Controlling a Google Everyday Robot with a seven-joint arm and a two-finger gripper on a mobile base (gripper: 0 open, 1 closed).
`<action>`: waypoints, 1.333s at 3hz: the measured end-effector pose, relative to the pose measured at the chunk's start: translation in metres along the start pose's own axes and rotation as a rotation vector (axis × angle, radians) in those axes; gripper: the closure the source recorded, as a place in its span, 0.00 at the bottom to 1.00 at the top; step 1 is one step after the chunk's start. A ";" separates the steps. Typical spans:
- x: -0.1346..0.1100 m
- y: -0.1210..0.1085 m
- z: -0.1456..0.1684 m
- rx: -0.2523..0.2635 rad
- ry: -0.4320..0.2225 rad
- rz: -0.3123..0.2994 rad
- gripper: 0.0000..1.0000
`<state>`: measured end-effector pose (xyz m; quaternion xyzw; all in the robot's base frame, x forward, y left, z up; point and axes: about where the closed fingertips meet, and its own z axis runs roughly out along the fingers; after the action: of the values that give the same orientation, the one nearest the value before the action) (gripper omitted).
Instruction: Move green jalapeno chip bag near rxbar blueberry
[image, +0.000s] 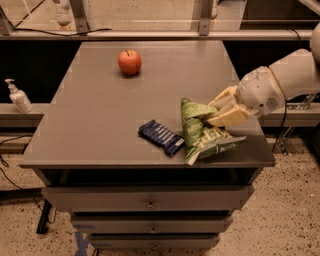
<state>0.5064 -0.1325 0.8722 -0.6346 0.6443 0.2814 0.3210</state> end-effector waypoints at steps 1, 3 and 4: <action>-0.004 0.000 0.011 -0.030 0.005 -0.010 0.83; -0.002 -0.006 0.017 -0.045 0.019 -0.023 0.36; 0.000 -0.009 0.015 -0.039 0.023 -0.020 0.13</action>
Offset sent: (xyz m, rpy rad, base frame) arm 0.0095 0.0144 -0.0068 -0.0300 0.0117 0.0609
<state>0.5161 -0.1209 0.8629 -0.6502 0.6359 0.2834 0.3042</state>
